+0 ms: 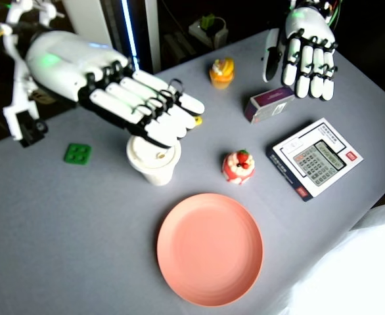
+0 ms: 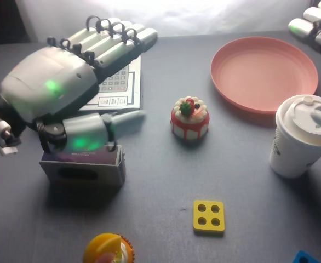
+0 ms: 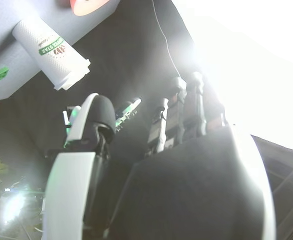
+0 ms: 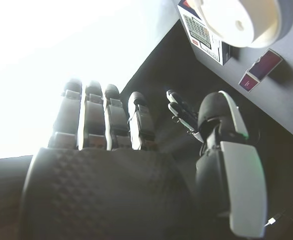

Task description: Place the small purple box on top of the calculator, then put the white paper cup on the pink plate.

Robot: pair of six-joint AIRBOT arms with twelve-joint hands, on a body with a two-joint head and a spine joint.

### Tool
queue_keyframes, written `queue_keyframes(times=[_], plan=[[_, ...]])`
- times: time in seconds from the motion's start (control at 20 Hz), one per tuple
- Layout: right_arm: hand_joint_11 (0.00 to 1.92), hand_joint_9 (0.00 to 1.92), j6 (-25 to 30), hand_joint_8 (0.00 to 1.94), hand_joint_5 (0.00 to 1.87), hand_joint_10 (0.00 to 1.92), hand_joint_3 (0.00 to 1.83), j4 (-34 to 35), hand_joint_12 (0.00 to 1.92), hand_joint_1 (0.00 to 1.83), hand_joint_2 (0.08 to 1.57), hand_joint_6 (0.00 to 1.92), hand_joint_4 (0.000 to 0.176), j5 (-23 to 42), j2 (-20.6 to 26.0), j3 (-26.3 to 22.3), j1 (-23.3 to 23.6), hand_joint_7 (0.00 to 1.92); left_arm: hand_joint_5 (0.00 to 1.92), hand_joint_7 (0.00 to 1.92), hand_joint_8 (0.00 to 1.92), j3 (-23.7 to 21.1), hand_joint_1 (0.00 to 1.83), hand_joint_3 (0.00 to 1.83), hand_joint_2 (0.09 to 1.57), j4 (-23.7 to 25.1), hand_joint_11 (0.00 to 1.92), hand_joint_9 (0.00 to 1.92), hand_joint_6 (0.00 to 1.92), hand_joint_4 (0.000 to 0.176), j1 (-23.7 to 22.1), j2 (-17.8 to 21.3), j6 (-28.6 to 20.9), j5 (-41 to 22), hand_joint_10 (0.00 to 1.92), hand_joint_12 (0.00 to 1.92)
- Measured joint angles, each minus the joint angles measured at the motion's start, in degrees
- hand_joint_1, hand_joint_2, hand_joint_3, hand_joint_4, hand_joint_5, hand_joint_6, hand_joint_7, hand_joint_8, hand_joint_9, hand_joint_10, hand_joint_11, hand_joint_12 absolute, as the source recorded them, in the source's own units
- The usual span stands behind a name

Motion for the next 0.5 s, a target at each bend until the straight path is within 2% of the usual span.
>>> queue_keyframes(times=[0.2,0.3,0.4,0.5], plan=[[0.00,0.00,0.0,0.00,0.00,0.00,0.03,0.1,0.00,0.30,1.27,0.00,0.000,0.3,-0.1,0.0,0.0,0.00,0.00,0.00,0.00,0.0,0.18,0.00,1.32,0.3,0.00,0.00,0.00,0.000,0.0,0.0,0.0,-0.4,0.00,0.00],[0.00,0.00,0.0,0.00,0.00,0.00,0.03,0.0,0.00,0.28,1.28,0.00,0.000,0.3,-0.1,0.0,0.0,0.00,0.00,0.00,0.00,0.0,0.11,0.01,1.33,0.1,0.00,0.00,0.00,0.000,0.0,0.0,0.0,-0.4,0.00,0.00],[0.00,0.00,0.0,0.00,0.00,0.00,0.03,0.1,0.00,0.27,1.28,0.00,0.000,0.3,-0.1,0.0,0.0,0.00,0.00,0.00,0.00,-0.4,0.27,0.00,1.30,-0.3,0.00,0.00,0.00,0.000,0.7,0.1,0.0,-0.6,0.00,0.00],[0.00,0.00,0.0,0.00,0.00,0.00,0.02,0.1,0.00,0.27,1.28,0.00,0.000,0.3,-0.1,0.0,0.0,0.00,0.00,0.00,0.00,-1.3,0.34,0.00,1.25,0.1,0.00,0.00,0.00,0.000,1.9,1.1,-0.1,-0.3,0.00,0.00]])
